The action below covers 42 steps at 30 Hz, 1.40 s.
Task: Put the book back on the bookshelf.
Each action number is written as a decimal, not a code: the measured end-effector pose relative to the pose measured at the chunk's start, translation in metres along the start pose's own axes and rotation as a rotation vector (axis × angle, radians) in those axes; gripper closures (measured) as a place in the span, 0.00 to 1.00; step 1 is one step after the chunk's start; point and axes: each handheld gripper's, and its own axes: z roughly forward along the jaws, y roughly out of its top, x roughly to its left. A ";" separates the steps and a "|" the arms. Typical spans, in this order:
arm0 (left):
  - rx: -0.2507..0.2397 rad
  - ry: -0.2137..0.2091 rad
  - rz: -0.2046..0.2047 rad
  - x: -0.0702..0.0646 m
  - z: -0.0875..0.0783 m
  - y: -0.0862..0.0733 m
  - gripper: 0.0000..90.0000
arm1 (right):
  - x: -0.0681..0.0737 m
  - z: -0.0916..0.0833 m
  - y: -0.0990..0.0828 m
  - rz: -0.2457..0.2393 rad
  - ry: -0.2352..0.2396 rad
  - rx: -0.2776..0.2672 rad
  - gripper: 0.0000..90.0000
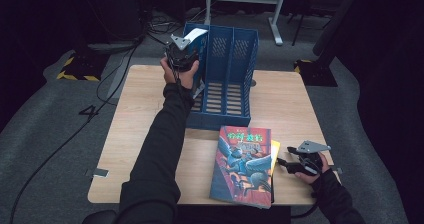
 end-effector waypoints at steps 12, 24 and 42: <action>0.024 -0.014 -0.009 0.003 0.001 -0.010 0.67 | 0.001 0.000 0.000 -0.007 0.001 0.003 0.38; 0.084 -0.037 -0.006 0.005 -0.011 -0.017 0.66 | 0.002 0.000 0.002 -0.019 -0.007 0.009 0.38; 0.128 -0.060 0.043 0.005 -0.023 -0.022 0.62 | 0.002 0.000 0.003 -0.021 -0.008 0.014 0.37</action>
